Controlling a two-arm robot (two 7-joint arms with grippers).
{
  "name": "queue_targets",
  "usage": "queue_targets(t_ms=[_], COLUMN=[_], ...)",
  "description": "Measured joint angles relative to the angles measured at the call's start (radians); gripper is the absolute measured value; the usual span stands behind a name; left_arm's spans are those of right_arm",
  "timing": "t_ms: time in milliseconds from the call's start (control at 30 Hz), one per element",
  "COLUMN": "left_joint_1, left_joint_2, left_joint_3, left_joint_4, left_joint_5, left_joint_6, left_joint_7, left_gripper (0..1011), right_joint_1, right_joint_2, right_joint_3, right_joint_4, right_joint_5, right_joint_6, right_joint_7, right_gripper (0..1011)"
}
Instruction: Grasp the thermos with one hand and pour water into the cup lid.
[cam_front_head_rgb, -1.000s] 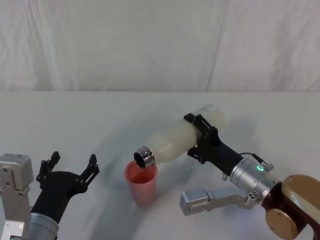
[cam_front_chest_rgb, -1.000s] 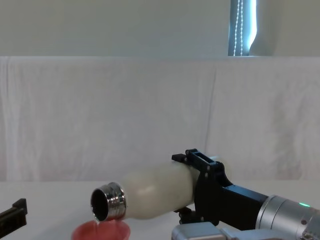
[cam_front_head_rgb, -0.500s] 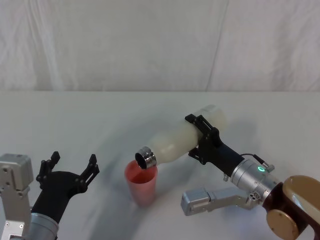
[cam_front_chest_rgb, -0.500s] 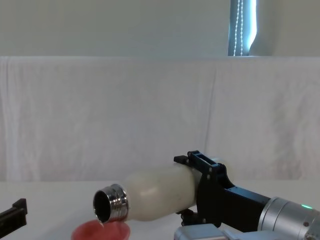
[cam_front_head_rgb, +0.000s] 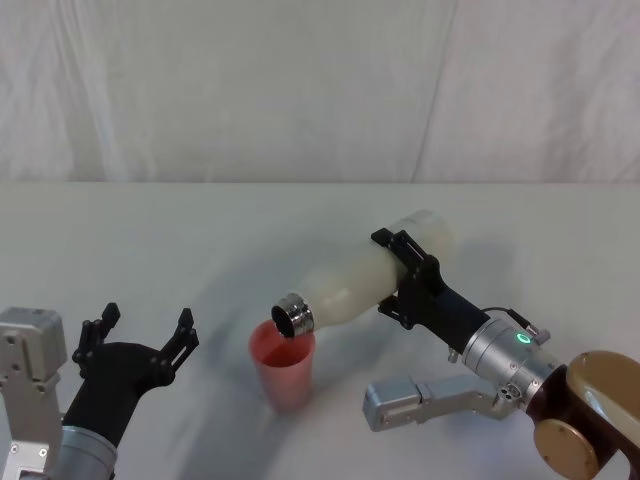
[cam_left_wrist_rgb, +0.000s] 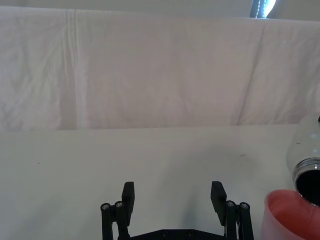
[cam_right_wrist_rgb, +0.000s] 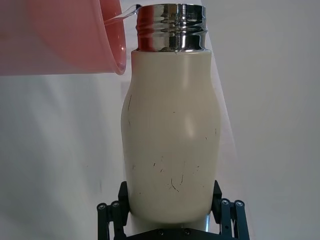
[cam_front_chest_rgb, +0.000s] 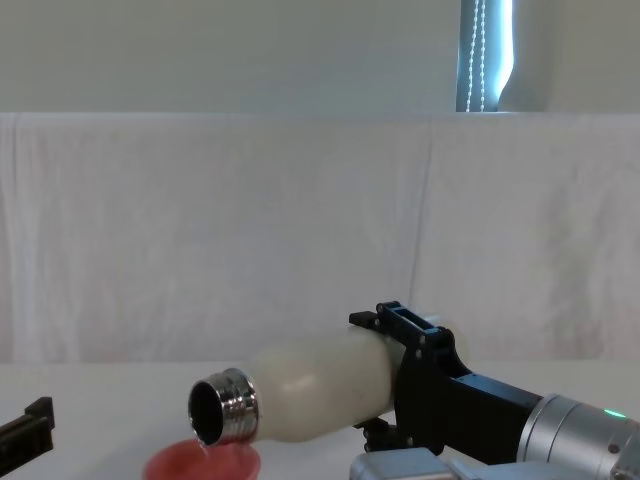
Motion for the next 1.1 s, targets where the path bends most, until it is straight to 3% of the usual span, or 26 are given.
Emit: queue_targets(t_ms=[1100], left_joint_1=[0.0], left_joint_2=[0.0], left_joint_3=[0.0], left_joint_4=[0.0], left_joint_5=[0.0], left_joint_6=[0.0], left_joint_7=[0.0], left_gripper=[1001], right_joint_1=[0.005], right_joint_2=[-0.001], right_joint_3=[-0.002], right_joint_4=[0.002], right_joint_5=[-0.006], right_joint_6=[0.0], right_joint_7=[-0.007], right_gripper=[951])
